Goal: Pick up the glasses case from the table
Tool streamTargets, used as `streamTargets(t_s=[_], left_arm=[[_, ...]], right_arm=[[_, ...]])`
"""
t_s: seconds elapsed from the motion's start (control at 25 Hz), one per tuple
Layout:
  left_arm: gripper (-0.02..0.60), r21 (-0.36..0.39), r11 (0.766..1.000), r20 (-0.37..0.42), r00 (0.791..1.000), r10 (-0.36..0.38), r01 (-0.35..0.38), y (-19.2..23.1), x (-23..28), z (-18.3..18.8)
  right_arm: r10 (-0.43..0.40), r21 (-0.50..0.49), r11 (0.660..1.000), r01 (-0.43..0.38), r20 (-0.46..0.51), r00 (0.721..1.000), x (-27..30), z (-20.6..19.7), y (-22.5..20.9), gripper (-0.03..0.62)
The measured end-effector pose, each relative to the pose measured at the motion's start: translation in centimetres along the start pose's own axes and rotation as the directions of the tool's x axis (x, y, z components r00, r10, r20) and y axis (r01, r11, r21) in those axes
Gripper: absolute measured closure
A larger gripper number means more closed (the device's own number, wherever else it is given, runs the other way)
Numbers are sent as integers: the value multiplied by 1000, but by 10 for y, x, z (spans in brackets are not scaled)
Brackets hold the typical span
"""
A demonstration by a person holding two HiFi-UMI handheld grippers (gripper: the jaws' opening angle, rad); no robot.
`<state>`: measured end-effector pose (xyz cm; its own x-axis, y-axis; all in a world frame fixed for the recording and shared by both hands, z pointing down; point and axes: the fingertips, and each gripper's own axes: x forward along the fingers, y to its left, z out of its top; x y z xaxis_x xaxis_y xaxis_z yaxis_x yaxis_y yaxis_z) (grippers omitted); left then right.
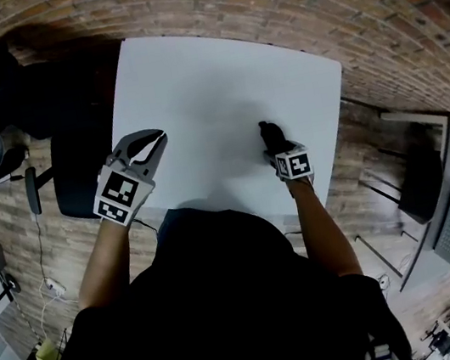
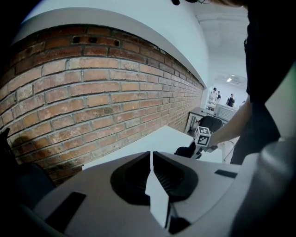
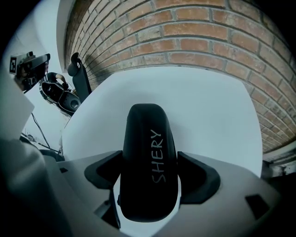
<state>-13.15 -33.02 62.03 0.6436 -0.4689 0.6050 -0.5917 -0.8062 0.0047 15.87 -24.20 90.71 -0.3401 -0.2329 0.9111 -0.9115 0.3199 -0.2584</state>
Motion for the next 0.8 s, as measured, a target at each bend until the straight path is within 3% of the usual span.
streamTargets(t_s=[0.44, 0.8], left_arm=[[557, -8, 1000, -5, 1000, -2, 2, 1, 2, -4], [557, -10, 1000, -7, 1000, -9, 9, -3, 5, -3]], right_arm=[[-82, -46, 996, 81, -28, 996, 3, -1, -4, 232], [-113, -26, 993, 112, -32, 993, 6, -2, -6, 238]])
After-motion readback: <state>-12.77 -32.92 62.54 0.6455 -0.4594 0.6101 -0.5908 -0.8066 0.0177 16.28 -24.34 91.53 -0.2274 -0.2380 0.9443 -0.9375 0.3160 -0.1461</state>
